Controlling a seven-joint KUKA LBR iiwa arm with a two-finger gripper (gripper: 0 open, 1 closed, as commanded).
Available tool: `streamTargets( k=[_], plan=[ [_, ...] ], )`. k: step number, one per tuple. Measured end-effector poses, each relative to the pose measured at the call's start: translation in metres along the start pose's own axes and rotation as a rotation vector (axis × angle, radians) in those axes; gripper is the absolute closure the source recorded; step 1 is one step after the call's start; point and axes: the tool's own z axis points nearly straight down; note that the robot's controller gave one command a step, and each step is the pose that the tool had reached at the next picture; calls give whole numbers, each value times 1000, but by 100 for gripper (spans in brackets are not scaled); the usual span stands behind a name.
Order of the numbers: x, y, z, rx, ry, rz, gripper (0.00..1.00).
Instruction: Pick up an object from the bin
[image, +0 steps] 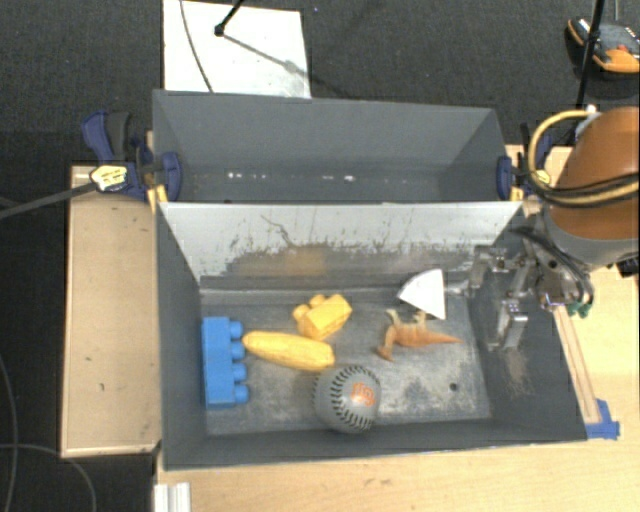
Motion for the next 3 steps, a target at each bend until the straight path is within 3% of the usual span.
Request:
streamTargets(
  k=[1,2,3],
  plan=[
    [-2,0,-5,1,-8,-3,0],
    [-28,14,32,2,-11,-25,0],
    [-21,43,62,1,-8,-20,0]
  ],
)
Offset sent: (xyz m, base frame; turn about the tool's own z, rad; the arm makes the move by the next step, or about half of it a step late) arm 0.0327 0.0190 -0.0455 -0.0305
